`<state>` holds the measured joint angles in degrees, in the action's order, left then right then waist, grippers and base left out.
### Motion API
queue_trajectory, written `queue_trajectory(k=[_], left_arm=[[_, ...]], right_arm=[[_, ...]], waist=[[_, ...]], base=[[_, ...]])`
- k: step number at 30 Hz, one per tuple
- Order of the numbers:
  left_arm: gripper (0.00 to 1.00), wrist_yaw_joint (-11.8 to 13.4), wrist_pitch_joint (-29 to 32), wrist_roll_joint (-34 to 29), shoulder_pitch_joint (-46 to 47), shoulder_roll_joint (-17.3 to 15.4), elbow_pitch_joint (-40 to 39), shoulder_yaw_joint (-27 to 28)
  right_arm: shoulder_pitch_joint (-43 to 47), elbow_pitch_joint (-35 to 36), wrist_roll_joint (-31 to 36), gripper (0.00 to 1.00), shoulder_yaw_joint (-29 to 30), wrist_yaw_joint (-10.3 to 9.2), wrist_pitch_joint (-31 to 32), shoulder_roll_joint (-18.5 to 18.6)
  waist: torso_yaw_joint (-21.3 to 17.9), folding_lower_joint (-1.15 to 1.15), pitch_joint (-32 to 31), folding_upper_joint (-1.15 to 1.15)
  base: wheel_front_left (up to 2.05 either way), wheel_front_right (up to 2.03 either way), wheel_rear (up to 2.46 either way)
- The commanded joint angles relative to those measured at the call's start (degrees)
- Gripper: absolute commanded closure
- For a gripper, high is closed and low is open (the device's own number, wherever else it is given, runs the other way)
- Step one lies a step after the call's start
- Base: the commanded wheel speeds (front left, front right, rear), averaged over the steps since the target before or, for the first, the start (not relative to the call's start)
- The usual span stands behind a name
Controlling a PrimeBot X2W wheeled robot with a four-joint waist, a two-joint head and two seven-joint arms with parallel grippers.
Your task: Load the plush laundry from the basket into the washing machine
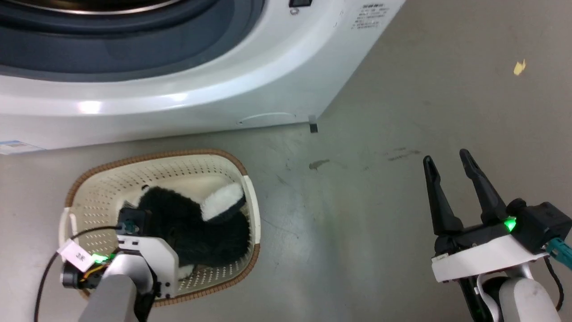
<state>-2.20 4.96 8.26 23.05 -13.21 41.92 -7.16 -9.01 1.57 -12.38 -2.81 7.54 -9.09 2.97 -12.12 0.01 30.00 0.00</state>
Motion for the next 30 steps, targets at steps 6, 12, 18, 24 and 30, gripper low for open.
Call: queue_trajectory(k=[6,12,18,24,30], left_arm=[[0.0,0.34,1.14,0.37,4.75,-2.24,5.32,-1.67],[0.0,1.27,0.27,0.72,8.17,-4.24,8.62,-2.63],[0.0,0.64,1.3,0.7,11.4,-5.88,12.6,-4.46],[0.0,-0.11,3.06,1.16,14.61,-7.25,16.59,-6.0],[0.0,-0.42,3.27,2.97,17.25,-7.76,20.32,-6.3]], right_arm=[[-2.36,0.6,-2.1,0.0,-0.4,-0.04,-1.18,-0.07],[-3.38,0.85,-3.3,0.0,-0.87,-0.04,-1.9,-0.07],[-4.4,0.99,-4.56,0.0,-1.23,-0.04,-2.61,-0.07],[-5.56,1.14,-5.79,0.0,-1.64,-0.04,-3.33,-0.08],[-6.71,1.27,-7.32,0.0,-1.86,-0.05,-4.04,-0.08]], waist=[[-1.66,-0.01,3.93,0.0],[-2.95,-0.01,6.98,0.0],[-4.21,-0.01,10.05,0.0],[-5.41,-0.01,13.15,0.0],[-6.65,-0.01,16.1,0.0]], base=[[0.0,0.0,0.0],[0.0,0.0,0.0],[0.0,0.0,0.0],[0.0,0.0,0.0],[0.0,0.0,0.0]])
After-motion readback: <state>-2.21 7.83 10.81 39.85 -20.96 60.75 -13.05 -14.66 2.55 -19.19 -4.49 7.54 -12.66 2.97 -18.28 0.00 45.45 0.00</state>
